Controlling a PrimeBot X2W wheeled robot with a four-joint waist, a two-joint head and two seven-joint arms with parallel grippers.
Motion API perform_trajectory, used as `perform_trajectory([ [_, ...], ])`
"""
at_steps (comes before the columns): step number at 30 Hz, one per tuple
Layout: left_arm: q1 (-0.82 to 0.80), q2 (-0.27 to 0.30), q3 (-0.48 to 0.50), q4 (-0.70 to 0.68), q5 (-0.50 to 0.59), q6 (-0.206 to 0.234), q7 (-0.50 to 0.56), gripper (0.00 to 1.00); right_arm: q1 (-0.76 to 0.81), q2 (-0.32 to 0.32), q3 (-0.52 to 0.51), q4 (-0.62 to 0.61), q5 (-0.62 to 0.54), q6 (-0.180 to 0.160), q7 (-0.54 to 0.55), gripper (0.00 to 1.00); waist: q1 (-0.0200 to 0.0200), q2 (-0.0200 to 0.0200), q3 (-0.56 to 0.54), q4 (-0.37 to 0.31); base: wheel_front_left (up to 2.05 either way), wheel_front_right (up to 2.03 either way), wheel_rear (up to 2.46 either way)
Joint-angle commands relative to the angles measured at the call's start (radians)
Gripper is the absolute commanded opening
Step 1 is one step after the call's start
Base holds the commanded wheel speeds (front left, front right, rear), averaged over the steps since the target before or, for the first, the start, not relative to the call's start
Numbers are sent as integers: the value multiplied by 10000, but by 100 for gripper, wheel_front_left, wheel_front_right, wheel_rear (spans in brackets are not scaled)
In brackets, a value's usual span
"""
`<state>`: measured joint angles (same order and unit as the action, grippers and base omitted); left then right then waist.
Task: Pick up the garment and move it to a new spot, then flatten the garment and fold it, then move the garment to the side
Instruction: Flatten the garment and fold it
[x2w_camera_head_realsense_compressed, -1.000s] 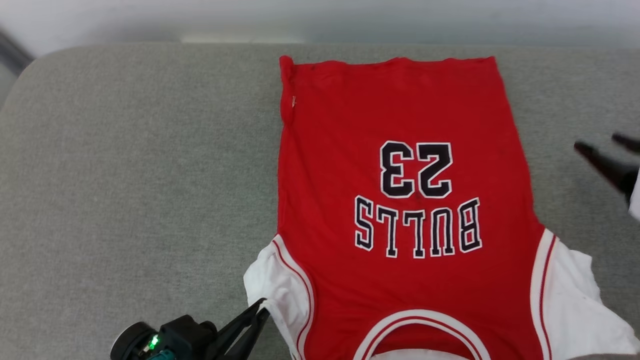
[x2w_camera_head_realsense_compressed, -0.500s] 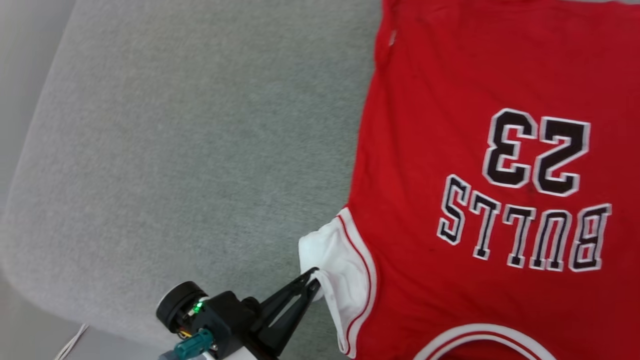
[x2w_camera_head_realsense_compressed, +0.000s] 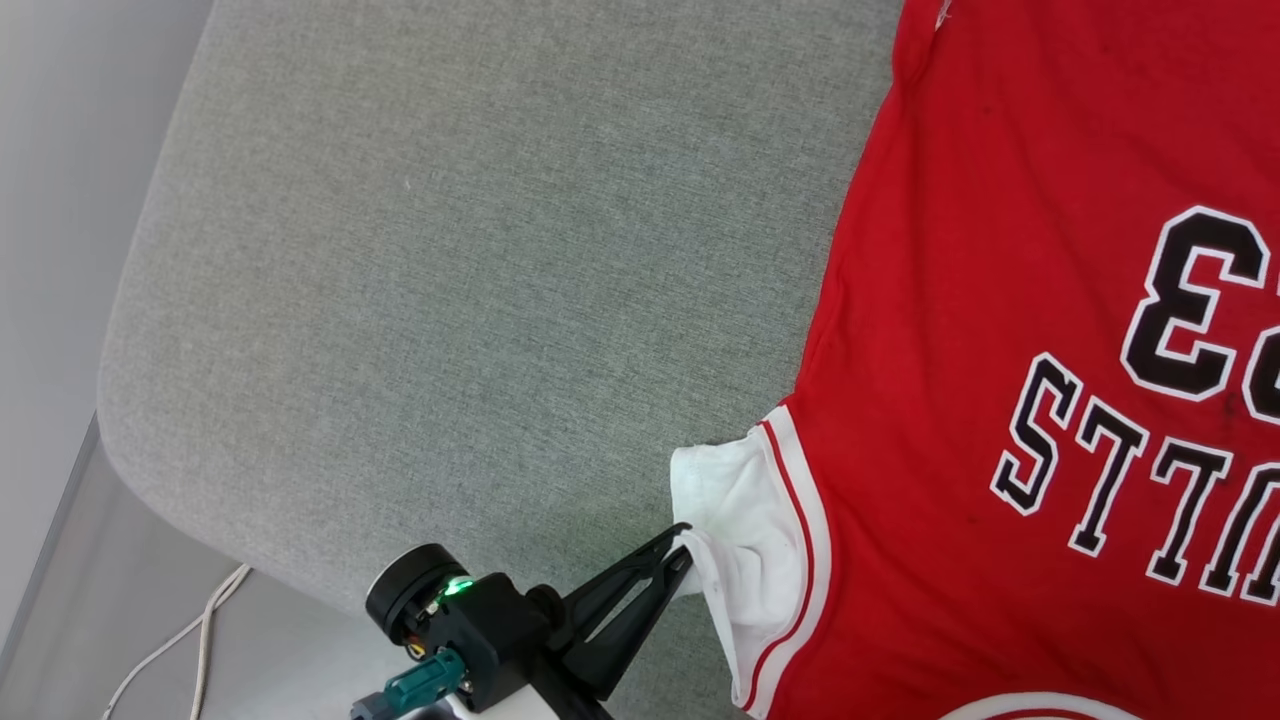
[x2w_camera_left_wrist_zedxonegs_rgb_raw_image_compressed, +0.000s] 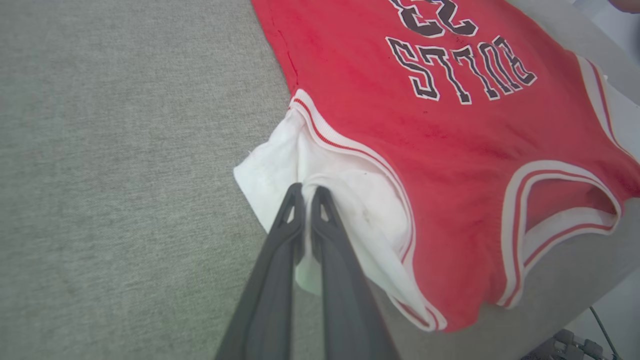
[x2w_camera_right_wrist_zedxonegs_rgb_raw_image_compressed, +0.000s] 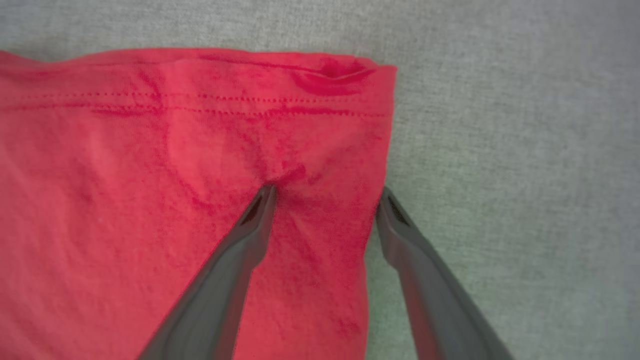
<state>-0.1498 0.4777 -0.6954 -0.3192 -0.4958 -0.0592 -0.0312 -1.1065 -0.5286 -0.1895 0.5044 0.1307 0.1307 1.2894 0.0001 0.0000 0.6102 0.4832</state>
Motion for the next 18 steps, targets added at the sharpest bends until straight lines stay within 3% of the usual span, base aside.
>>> perform_trajectory([
  [1,-135,-99,8,43,-22,-30,-123,0,579,172,15,156,1,0,284,100,-1,0,88,104,0,0,0],
  [5,-237,-125,-16,150,-67,-102,-231,0,1175,260,-37,-154,85,0,827,100,-1,0,108,167,0,0,0],
  [6,-242,-121,-23,176,-70,-111,-259,0,1301,260,-85,-235,82,0,926,45,-1,0,102,170,0,0,0],
  [7,-245,-120,-25,206,-65,-115,-264,0,1402,252,-117,-335,97,0,979,0,-1,0,86,170,0,0,0],
  [18,-79,2,233,527,-317,53,-448,0,2582,248,-500,-833,257,-2,813,0,-1,0,-899,-465,0,0,0],
])
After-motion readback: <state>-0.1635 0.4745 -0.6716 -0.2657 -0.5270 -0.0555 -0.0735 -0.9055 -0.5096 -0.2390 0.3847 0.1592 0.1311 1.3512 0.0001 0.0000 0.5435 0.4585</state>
